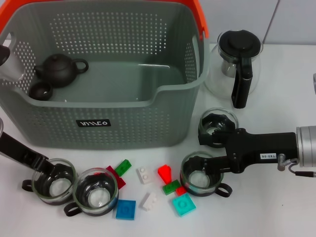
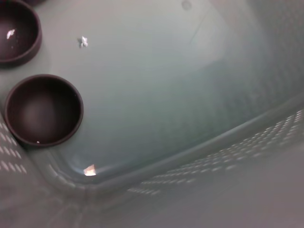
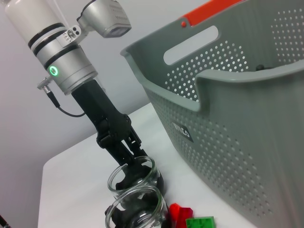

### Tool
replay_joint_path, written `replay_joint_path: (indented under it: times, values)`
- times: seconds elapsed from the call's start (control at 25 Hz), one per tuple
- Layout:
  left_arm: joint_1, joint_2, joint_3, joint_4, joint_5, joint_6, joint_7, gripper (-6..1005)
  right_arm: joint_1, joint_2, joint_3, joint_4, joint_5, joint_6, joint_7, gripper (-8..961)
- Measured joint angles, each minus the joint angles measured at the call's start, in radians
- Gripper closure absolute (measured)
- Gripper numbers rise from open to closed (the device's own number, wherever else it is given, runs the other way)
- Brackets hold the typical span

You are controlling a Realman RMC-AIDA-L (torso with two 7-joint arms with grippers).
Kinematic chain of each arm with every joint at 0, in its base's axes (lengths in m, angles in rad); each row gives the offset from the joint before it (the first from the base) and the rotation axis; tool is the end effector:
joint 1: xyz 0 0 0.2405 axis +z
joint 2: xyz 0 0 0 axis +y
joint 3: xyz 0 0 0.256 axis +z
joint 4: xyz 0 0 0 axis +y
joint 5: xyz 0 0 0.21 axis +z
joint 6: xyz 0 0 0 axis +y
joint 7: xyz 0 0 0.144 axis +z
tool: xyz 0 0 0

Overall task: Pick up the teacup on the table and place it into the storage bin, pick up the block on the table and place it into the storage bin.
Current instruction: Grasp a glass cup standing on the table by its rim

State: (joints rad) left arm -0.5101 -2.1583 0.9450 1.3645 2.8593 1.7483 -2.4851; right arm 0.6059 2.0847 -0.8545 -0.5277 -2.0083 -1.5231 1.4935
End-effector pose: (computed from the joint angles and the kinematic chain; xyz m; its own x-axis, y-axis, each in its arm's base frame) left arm -0.2663 0.3174 0.0516 0.4198 0.9002 -0.1153 0.7567 -0.4173 -0.5032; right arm 0.2416 0.3234 -0.0458 0.7832 -0.4766 -0.3994 -0.4953 -0.8665 0.0626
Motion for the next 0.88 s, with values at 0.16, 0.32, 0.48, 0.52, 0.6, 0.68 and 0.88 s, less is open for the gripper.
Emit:
replay_joint_path:
  times: [0.16,0.32,0.48,0.52,0.6,0.68,0.88]
  values:
    - [-0.003,0.002,0.001,0.0,0.0,-0.002,-0.003,570,0.0,0.0,0.0,0.0,0.0,0.0,0.0,42]
    - [-0.003,0.003,0.013,-0.004,0.001,-0.005,-0.007,570,-0.002,0.0,0.0,0.0,0.0,0.0,-0.003,42]
    - [-0.002,0.004,0.022,-0.017,0.002,-0.014,-0.008,569,-0.003,0.0,0.0,0.0,0.0,0.0,-0.003,42]
    - [-0.002,0.004,0.023,-0.021,0.002,-0.016,-0.008,569,-0.003,0.0,0.0,0.0,0.0,0.0,-0.003,42]
    - [-0.001,0.005,0.024,-0.032,0.002,-0.024,-0.008,569,-0.003,0.0,0.0,0.0,0.0,0.0,-0.003,42]
    - [-0.001,0.005,0.024,-0.039,0.002,-0.031,-0.007,569,-0.003,0.0,0.0,0.0,0.0,0.0,-0.002,42]
    - [-0.001,0.006,0.025,-0.053,0.002,-0.042,-0.007,570,-0.003,0.0,0.0,0.0,0.0,0.0,-0.002,42]
